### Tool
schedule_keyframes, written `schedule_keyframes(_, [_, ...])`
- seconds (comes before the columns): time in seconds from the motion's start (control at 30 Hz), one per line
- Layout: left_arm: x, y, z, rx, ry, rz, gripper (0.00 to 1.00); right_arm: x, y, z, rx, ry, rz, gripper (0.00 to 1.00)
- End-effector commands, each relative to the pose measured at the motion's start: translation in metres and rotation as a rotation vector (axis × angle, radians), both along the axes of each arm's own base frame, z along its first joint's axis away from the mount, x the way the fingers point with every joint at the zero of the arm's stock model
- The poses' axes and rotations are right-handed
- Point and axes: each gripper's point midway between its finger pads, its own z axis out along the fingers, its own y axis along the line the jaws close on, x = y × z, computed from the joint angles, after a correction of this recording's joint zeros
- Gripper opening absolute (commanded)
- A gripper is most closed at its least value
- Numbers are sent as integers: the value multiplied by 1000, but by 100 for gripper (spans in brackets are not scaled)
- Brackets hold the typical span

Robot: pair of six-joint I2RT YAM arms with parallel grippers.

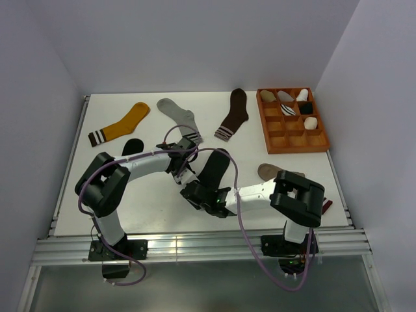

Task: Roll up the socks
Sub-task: Roll the sock at the center of the board.

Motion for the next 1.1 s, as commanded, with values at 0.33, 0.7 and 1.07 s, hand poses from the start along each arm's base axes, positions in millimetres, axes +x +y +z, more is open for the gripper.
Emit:
schedule_keyframes(0.33, [2,4,-7,-23,-17,39,1,6,2,11,22,-25,-41,0])
schedule_keyframes(0.7, [13,15,18,-150,-150,186,39,3,-11,23,216,230,-3,0])
schedule_keyframes(1.07, [3,12,47,-320,-299,175,57,15,-35,30,505,565,-75,0])
